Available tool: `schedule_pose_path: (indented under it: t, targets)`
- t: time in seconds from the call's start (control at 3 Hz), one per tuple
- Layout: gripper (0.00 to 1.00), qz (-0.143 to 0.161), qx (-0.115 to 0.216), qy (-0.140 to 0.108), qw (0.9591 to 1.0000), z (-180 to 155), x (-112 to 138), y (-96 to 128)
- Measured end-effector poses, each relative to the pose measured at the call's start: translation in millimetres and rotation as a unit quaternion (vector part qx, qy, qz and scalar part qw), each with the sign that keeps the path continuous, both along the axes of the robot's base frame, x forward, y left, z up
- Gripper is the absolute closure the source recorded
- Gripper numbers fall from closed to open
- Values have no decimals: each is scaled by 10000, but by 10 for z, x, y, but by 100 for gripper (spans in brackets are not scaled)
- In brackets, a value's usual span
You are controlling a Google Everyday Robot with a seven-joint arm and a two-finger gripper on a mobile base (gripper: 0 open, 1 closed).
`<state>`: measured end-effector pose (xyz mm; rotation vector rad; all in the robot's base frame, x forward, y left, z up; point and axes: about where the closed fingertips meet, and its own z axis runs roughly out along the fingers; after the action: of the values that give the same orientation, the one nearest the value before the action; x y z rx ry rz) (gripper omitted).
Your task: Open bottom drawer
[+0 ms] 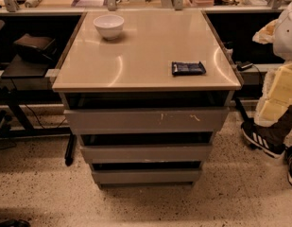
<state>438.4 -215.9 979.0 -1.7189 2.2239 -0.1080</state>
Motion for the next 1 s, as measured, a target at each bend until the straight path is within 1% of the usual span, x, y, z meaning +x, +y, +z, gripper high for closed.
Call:
schedule_pose_path:
  t: [0.33, 0.67, 1.0]
  targets:
    - [0, 3, 178, 155, 9997, -346, -51, 128]
    - [0, 0, 150, 337, 9993, -635, -113, 145]
    - [0, 0, 149, 341, 9993, -635, -116, 145]
